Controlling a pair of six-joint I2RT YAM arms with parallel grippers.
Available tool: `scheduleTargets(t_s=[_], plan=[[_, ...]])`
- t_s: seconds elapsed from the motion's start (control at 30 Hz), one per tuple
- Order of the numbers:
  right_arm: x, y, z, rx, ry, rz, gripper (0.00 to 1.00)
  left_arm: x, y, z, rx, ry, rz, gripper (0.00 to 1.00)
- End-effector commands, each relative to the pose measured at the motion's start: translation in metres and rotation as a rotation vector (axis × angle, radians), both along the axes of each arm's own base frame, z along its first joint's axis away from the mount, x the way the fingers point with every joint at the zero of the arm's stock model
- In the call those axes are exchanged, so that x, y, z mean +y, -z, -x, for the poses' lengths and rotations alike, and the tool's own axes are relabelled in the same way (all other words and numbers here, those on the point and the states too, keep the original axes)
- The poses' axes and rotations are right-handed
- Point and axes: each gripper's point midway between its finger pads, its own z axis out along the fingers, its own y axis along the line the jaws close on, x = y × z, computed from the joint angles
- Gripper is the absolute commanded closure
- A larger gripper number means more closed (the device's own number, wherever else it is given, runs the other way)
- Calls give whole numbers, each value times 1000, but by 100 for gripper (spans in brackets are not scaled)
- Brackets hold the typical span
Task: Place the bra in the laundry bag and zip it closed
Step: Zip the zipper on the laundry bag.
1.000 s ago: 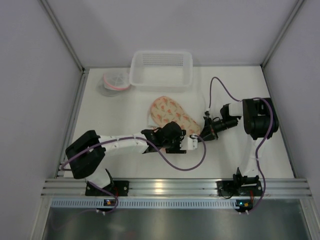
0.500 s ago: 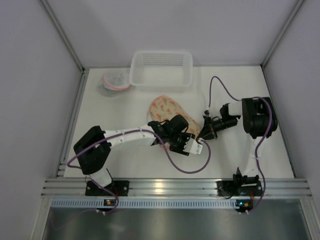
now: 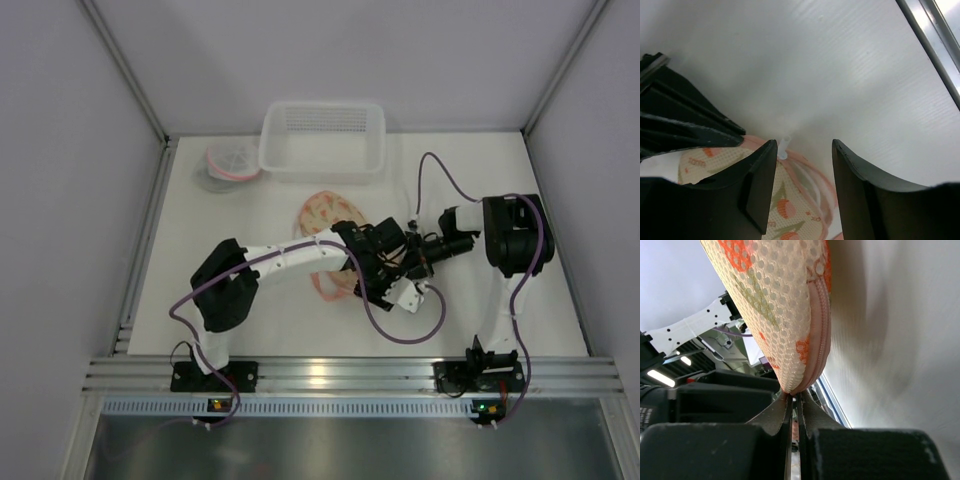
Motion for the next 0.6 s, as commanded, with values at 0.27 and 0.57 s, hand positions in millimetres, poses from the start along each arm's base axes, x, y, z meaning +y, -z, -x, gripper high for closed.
scheduleTargets(t_s=[0.27,0.57], plan=[[10,2,-1,2,-32,11,100,-2,15,-2,-101,127,-132,46],[11,2,0,0,-38,14,100,-5,24,-14,-228,168,-196,47]])
